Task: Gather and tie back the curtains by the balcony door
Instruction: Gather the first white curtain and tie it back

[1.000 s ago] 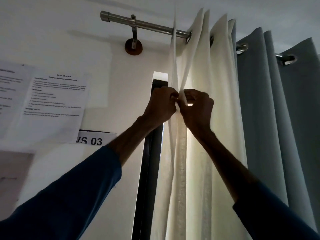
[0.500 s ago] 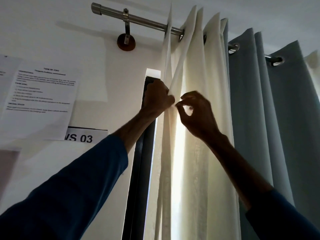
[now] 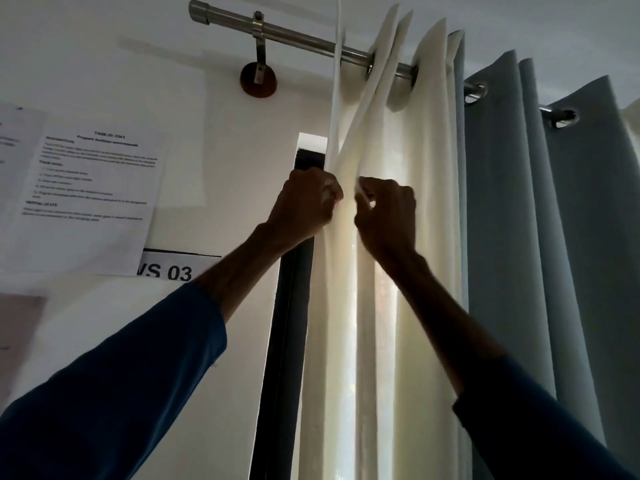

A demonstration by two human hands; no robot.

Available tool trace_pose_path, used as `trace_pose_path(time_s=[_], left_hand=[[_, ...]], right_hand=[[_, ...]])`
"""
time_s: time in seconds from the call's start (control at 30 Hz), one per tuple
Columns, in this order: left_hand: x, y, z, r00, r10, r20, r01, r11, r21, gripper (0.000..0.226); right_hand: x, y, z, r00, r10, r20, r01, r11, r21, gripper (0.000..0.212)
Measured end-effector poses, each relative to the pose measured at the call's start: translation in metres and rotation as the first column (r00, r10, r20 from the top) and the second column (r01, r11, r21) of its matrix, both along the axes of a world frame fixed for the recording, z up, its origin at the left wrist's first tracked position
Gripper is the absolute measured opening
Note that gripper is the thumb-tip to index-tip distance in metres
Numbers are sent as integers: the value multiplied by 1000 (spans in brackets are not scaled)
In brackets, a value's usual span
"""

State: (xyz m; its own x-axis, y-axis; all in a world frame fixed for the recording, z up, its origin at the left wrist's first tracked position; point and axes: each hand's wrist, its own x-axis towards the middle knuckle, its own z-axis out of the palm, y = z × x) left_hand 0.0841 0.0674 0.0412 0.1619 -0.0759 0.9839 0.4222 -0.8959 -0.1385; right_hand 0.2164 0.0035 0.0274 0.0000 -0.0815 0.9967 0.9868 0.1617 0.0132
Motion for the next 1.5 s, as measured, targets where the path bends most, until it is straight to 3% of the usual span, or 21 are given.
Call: trace_pose_path(time_s=[0.03,0.13,0.2,0.27,0.43,0.57,0.7,0.73,0.83,0.87,0.93,1.0,1.1,1.23,1.5], left_hand=[[-3,1,2,1000,13,-29,-13,1000,-23,3],[-14,-1,6,999,37,-32,-42,988,-148,23],[-21,-2,5,997,-59,-46,45,967,-251,9],[-24,-8,1,986,-164,-19,149,931,-335,13],[-13,-23,4,985,-167,-35,146,932,-333,15],[8,-30,5,972,-185,148,229,895,-382,30],[23,-24,3,979,-71,193,133,935,-327,35],[24,-21,3,980,-62,188,123,935,-331,33],[25,-19,3,984,-27,175,86,937,-337,29],[25,-19,3,985,-20,172,76,941,-330,28],[26,-18,2,986,-4,169,57,948,-313,27],[25,-19,2,987,8,161,41,953,-301,28],[24,-20,1,989,20,145,21,960,-279,28],[23,-20,-2,990,16,140,19,970,-242,24],[8,-7,-2,997,46,64,-34,983,-182,28]], right_hand=[[-12,4,-2,999,11,35,-10,1000,-18,16],[-34,8,-14,989,21,149,-11,998,-67,20],[-34,8,-23,983,41,177,-28,997,-75,22],[-27,12,-31,980,63,188,-54,997,-54,22],[-9,15,-41,979,59,194,-62,998,8,19],[1,7,-46,977,147,153,-151,989,11,28],[15,-14,-40,939,327,111,-305,936,-178,21],[23,-19,-37,950,297,99,-280,947,-156,19],[52,-29,-21,998,50,26,-54,979,196,11],[60,-33,-15,998,-45,-32,52,964,261,17],[74,-40,-3,978,-163,-130,191,950,246,39],[80,-44,6,969,-178,-174,208,963,174,49],[78,-39,7,972,-169,-162,192,972,137,41],[65,-30,4,979,-109,-171,129,985,112,14],[-15,9,10,998,11,60,-16,997,76,11]])
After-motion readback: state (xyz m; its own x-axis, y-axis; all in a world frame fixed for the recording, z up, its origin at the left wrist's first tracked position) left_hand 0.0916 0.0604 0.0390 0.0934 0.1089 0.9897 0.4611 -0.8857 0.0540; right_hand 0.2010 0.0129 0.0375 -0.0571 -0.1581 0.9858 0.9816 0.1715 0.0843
